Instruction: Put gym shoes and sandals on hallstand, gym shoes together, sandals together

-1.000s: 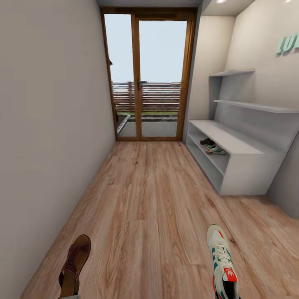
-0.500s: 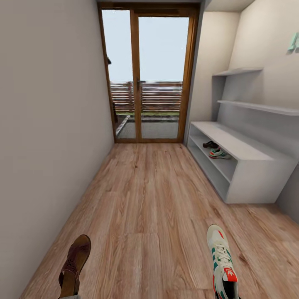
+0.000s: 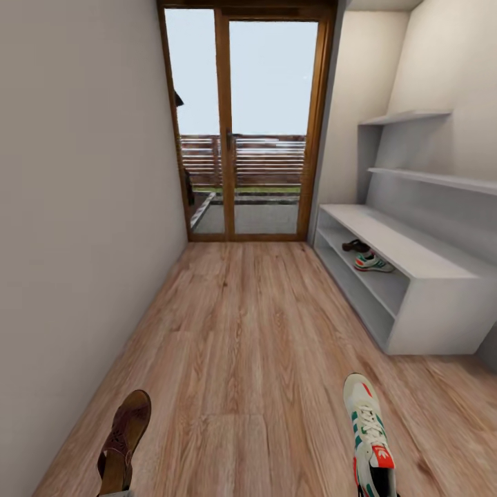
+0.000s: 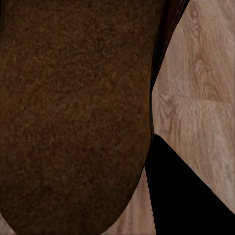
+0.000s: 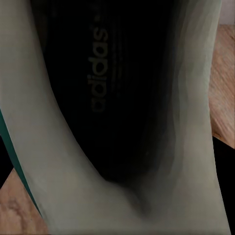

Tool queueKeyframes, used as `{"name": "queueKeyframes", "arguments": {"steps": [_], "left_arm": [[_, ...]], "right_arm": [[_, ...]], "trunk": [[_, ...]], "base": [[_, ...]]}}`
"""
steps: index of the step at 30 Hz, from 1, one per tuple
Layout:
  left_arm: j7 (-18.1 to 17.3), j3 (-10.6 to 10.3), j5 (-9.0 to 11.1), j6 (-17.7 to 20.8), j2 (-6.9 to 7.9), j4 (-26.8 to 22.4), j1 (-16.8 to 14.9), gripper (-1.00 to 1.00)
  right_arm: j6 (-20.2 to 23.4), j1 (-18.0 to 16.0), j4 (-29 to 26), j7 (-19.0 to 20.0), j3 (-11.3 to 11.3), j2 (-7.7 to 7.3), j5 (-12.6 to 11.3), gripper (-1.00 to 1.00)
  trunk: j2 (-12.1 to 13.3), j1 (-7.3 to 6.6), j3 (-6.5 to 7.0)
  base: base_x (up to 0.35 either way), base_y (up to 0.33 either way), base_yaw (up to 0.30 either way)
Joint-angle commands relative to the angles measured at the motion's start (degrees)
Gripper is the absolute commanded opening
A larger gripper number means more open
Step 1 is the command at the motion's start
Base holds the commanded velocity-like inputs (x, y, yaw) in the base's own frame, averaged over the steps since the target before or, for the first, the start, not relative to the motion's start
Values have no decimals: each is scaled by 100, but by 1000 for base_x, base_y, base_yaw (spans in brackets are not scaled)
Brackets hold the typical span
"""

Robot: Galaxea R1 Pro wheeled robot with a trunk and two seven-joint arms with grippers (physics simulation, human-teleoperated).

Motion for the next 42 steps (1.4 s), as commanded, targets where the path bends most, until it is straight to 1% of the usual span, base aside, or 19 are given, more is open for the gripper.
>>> {"name": "queueKeyframes", "arguments": {"steps": [1,42], "left_arm": [[-36,52,-36,-16,-1,1,-5,-100],[-36,49,-36,-25,-10,1,-5,-100]], "right_arm": [[-18,-5,6,-28,-25,2,60,-100],[-18,-5,-3,-28,-24,2,60,-100]], "trunk": [[-2,2,-5],[-2,2,-5]], "base": [[337,0,0],[337,0,0]]}}
